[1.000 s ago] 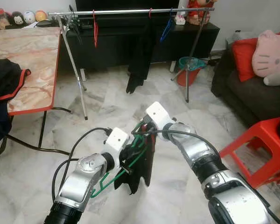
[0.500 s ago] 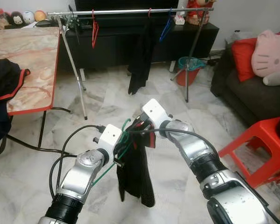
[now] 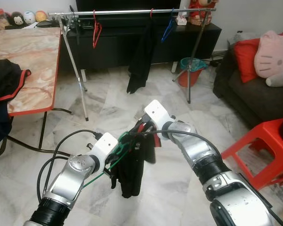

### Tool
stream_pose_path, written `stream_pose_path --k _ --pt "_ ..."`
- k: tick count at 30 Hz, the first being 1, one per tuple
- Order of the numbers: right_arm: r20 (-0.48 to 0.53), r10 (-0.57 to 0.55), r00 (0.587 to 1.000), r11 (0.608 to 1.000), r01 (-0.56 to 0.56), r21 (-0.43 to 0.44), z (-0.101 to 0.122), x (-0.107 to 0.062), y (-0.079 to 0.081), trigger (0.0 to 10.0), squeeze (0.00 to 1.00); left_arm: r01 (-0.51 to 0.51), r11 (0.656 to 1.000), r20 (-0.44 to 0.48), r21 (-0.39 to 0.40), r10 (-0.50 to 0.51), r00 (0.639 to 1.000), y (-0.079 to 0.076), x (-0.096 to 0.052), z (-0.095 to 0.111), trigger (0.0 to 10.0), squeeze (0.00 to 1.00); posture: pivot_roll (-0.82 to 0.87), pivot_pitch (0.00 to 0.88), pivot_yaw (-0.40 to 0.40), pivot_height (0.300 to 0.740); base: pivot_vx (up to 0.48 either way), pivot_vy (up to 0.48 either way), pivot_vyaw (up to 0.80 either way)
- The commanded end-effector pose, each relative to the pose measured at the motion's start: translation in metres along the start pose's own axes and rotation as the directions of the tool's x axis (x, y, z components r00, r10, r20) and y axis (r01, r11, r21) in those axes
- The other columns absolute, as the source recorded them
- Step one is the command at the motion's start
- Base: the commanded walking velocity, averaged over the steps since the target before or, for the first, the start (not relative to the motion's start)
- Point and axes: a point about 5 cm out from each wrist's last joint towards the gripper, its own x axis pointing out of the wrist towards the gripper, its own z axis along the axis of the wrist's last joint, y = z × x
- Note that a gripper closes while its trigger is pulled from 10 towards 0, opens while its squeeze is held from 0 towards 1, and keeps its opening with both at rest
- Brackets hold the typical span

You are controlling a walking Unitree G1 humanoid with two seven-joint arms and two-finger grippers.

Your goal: Hang hanger

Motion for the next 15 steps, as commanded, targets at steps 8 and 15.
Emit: stream_pose_path --k 8,15 --pt "0.035 0.020 0.999 1.000 -0.020 -0.011 0.008 -0.002 0.000 10.0 0.00 0.178 0.981 0.172 -0.074 -0.163 0.971 -0.018 -0.003 0.024 10.0 0.00 0.06 0.040 -0.115 0.740 0.000 0.000 0.00" --pt "0.051 0.110 0.993 0.994 -0.109 -0.028 0.012 -0.001 0.013 10.0 0.00 0.175 0.978 0.206 -0.112 -0.149 0.967 -0.018 -0.001 0.026 10.0 0.00 0.07 0.041 -0.115 0.740 0.000 0.000 0.00"
